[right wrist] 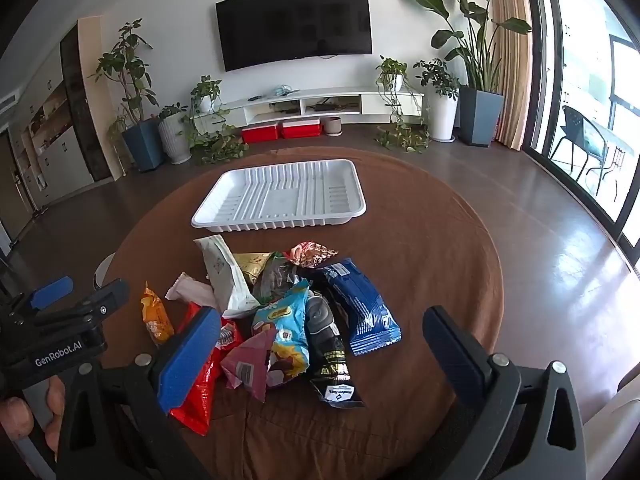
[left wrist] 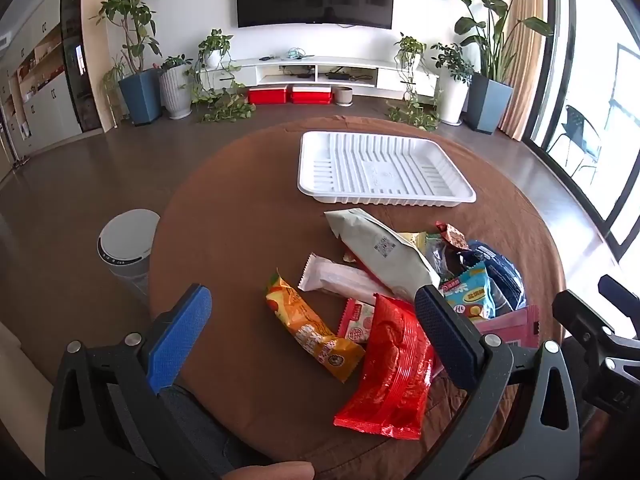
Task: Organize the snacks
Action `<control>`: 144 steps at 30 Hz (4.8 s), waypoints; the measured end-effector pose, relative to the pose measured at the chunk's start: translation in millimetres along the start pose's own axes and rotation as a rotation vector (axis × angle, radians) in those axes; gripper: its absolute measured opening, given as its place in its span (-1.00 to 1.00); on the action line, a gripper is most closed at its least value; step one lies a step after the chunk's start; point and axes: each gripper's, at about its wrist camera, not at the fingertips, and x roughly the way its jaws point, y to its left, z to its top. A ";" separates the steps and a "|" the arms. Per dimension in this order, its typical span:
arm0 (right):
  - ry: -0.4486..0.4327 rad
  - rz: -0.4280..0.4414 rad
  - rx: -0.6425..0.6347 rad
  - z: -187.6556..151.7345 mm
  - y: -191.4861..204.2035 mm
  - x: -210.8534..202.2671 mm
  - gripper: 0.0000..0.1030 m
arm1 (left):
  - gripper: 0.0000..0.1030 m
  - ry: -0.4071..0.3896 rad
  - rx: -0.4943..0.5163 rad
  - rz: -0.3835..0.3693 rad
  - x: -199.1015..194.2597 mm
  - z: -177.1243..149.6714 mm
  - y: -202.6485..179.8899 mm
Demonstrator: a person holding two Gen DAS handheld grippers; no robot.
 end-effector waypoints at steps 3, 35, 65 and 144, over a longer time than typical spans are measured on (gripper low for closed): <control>-0.003 -0.002 0.000 0.7 -1.4 -1.9 1.00 | 0.99 0.006 -0.010 -0.016 -0.5 -0.8 1.5; 0.021 -0.061 0.006 -7.6 -5.5 9.7 1.00 | 0.99 0.050 -0.013 0.000 12.3 -11.1 -2.0; 0.044 -0.074 -0.002 -13.0 -4.3 17.2 1.00 | 0.99 0.055 -0.011 -0.001 15.2 -13.9 -3.3; 0.105 0.213 0.219 -36.4 -80.5 -35.0 0.64 | 0.05 0.192 0.201 -0.345 46.5 -57.5 -42.0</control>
